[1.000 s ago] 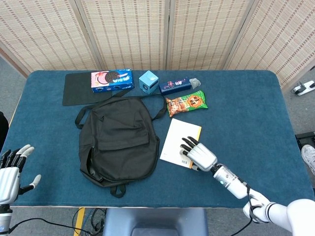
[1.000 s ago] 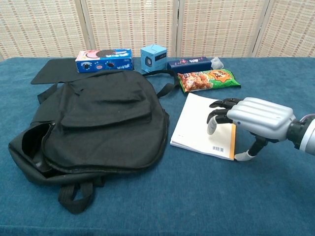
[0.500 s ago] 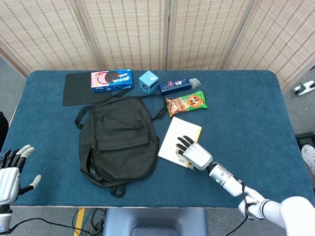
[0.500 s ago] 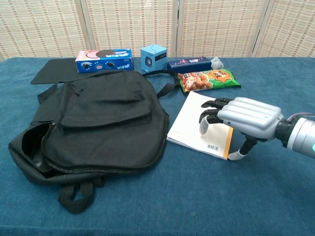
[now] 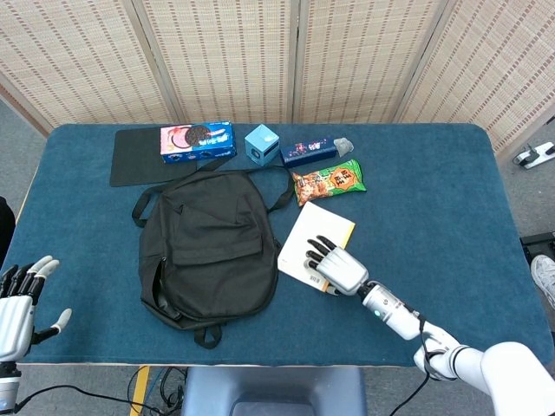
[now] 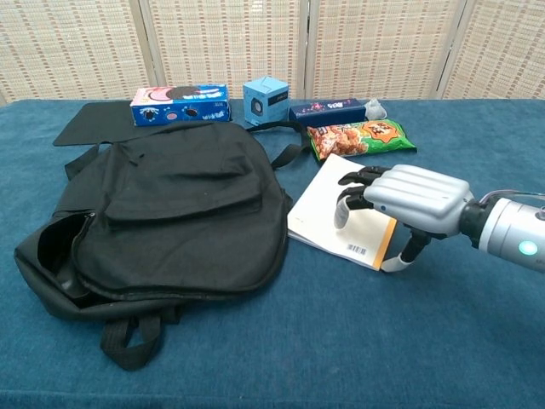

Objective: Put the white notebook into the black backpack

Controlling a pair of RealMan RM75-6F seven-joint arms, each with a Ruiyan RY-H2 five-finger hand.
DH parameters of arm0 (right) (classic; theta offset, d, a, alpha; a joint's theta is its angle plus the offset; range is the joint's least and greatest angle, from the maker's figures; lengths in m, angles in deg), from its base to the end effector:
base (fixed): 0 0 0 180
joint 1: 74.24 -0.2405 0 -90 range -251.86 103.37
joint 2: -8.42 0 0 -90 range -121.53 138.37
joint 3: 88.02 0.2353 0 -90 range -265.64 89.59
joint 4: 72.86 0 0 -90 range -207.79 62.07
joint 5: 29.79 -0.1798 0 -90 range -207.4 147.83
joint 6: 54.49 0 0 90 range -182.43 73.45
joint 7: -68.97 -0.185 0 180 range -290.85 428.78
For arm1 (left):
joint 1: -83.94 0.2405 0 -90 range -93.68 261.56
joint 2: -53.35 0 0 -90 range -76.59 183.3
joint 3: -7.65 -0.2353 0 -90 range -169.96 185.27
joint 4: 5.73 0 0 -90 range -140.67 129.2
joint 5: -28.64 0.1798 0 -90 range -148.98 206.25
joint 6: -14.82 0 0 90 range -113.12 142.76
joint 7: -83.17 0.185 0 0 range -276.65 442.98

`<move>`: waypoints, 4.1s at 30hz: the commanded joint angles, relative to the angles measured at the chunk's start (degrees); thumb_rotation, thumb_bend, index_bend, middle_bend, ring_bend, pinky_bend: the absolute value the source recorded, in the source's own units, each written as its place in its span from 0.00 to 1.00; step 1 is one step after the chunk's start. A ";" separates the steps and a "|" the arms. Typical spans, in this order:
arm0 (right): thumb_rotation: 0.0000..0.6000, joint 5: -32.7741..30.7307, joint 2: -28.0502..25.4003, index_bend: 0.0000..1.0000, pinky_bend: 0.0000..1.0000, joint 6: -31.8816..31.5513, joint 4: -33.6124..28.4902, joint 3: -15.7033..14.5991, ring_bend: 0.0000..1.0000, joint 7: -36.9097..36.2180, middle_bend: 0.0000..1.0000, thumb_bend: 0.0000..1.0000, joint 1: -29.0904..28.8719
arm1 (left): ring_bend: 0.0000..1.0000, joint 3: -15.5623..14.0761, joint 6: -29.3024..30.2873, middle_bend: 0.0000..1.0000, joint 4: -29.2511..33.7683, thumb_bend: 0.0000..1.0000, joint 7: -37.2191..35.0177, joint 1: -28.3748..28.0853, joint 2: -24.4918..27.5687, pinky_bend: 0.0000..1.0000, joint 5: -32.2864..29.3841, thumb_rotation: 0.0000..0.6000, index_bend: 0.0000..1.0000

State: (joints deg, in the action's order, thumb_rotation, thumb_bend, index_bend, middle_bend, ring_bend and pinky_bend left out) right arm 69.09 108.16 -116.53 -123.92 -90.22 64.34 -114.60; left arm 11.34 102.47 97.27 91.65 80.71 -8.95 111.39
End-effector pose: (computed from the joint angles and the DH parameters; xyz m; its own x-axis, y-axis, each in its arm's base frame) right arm -0.1593 -0.3359 -0.0502 0.6486 -0.1053 0.7538 -0.5953 -0.6873 0.4162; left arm -0.2614 0.2101 0.1853 0.3872 -0.0272 0.9216 0.9208 0.0618 -0.3851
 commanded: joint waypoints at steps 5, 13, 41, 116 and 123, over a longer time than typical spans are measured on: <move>1.00 -0.42 -0.09 0.32 0.08 0.13 0.34 0.24 0.10 -0.23 0.29 0.41 -0.73 | 0.10 -0.05 -0.28 0.12 -0.06 0.27 -0.16 -0.08 -0.09 0.02 -0.03 1.00 0.18; 1.00 -0.77 0.43 0.32 0.08 -0.10 0.90 0.42 0.10 -0.68 0.29 0.44 -1.45 | 0.10 -0.03 -0.57 0.12 -0.19 0.27 -0.42 -0.17 -0.08 0.02 -0.17 1.00 0.18; 1.00 -5.56 2.46 0.51 0.08 -0.87 1.74 5.12 0.13 -1.97 0.34 0.24 -3.89 | 0.10 0.33 -1.39 0.12 -0.31 0.27 -1.15 -0.68 0.10 0.02 -0.75 1.00 0.18; 1.00 -4.57 -28.94 0.74 0.08 -19.85 -24.36 9.74 0.22 9.32 0.47 0.47 8.03 | 0.09 -2.49 -43.92 0.06 -15.91 0.23 -7.01 -35.05 -14.41 0.02 2.05 1.00 0.02; 1.00 -4.64 -28.62 0.74 0.08 -19.97 -24.24 9.87 0.22 9.01 0.47 0.47 8.45 | 0.11 -1.44 -40.79 0.06 -19.42 0.23 -8.92 -34.46 -18.24 0.02 0.47 1.00 0.09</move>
State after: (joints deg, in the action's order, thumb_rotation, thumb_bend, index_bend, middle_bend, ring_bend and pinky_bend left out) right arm 64.46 79.53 -136.51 -148.16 -80.34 73.36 -106.15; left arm 9.54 60.68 78.69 83.36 45.97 -26.32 112.15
